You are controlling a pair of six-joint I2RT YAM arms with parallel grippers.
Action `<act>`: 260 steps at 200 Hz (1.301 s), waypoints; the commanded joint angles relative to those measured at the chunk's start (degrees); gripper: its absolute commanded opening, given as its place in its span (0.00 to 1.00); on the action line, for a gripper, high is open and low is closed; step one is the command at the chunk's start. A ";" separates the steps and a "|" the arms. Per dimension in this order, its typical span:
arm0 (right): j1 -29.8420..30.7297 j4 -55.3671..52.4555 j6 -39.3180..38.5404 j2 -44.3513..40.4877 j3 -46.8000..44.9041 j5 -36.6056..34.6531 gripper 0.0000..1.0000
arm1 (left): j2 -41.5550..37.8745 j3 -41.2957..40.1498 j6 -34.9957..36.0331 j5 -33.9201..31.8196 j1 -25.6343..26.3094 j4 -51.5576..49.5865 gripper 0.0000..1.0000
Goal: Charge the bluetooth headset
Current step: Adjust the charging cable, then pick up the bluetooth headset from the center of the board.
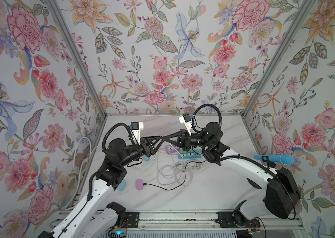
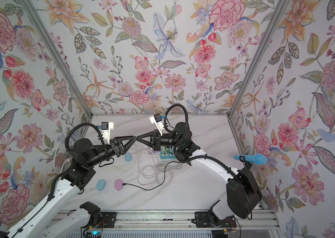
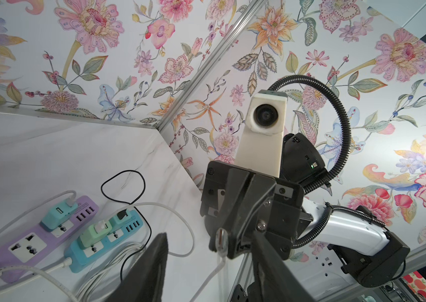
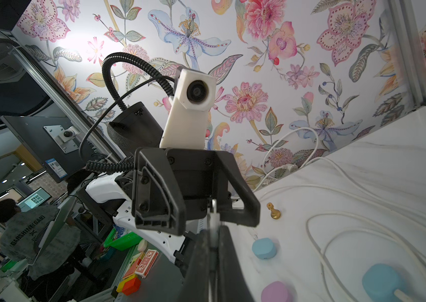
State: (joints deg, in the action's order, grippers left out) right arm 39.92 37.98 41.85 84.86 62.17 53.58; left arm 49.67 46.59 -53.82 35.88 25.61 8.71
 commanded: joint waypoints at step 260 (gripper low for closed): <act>1.15 -15.92 -14.34 3.78 -8.66 -7.41 0.00 | 12.16 -1.06 17.93 -39.08 -8.47 -73.68 0.65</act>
State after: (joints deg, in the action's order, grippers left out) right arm 41.47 18.96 26.39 88.23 54.46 45.58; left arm 61.78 46.78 -39.99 -3.22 20.29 -66.52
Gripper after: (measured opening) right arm 0.048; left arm 0.657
